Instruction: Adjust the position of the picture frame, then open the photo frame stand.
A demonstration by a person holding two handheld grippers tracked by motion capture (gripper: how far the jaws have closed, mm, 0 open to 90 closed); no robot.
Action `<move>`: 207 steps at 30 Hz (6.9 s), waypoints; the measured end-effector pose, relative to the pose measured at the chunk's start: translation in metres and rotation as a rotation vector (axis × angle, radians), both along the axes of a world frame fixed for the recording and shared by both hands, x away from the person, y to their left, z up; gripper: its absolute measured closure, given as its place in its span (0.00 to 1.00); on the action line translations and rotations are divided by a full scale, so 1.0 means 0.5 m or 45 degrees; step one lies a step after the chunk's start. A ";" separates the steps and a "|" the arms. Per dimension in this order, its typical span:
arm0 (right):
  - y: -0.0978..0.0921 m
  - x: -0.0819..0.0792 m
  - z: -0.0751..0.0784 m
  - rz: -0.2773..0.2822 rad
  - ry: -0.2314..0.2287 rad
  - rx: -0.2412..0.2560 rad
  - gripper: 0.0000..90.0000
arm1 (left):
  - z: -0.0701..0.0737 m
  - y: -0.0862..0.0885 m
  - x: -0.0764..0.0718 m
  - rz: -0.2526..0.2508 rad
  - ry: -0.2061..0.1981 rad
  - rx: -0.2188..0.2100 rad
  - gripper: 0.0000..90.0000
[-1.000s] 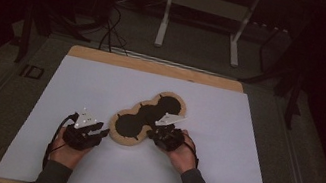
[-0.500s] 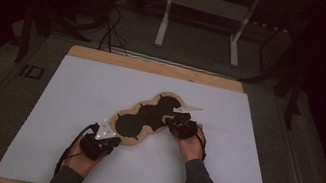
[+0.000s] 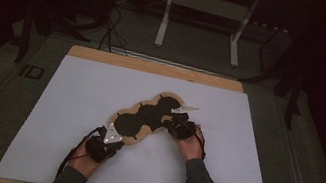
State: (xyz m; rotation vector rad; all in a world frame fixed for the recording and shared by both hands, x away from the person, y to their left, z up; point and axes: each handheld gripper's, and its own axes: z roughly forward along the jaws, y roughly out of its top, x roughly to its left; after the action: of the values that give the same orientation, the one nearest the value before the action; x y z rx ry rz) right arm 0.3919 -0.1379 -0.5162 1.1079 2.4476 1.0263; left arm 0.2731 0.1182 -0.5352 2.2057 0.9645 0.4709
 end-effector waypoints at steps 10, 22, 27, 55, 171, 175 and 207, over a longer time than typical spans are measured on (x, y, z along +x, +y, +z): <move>0.034 -0.021 -0.002 0.085 -0.006 0.001 1.00 | 0.003 0.062 0.032 0.201 0.066 -0.066 0.99; 0.074 -0.047 -0.007 0.167 -0.014 0.013 1.00 | 0.006 0.108 0.065 0.333 0.065 -0.040 0.98; 0.086 -0.054 -0.005 0.197 -0.025 -0.004 1.00 | 0.004 0.126 0.076 0.361 0.080 -0.096 0.97; -0.078 0.032 0.002 -0.353 0.063 0.157 0.82 | -0.002 0.178 0.149 0.535 0.058 -0.191 1.00; -0.220 -0.142 -0.008 -0.202 -0.106 -0.021 0.57 | 0.035 -0.033 0.057 -0.031 0.005 -0.144 1.00; -0.222 -0.143 -0.009 -0.208 -0.100 -0.010 0.57 | 0.026 -0.052 0.059 -0.045 0.017 -0.109 1.00; -0.231 -0.142 -0.008 -0.227 -0.100 0.032 0.57 | -0.007 -0.121 0.073 -0.004 -0.013 -0.025 0.99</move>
State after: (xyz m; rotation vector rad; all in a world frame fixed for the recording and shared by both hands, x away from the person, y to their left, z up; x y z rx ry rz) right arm 0.3209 -0.2536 -0.5201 1.2438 2.2353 1.0271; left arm 0.3096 0.0575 -0.5389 2.1850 0.9562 0.4687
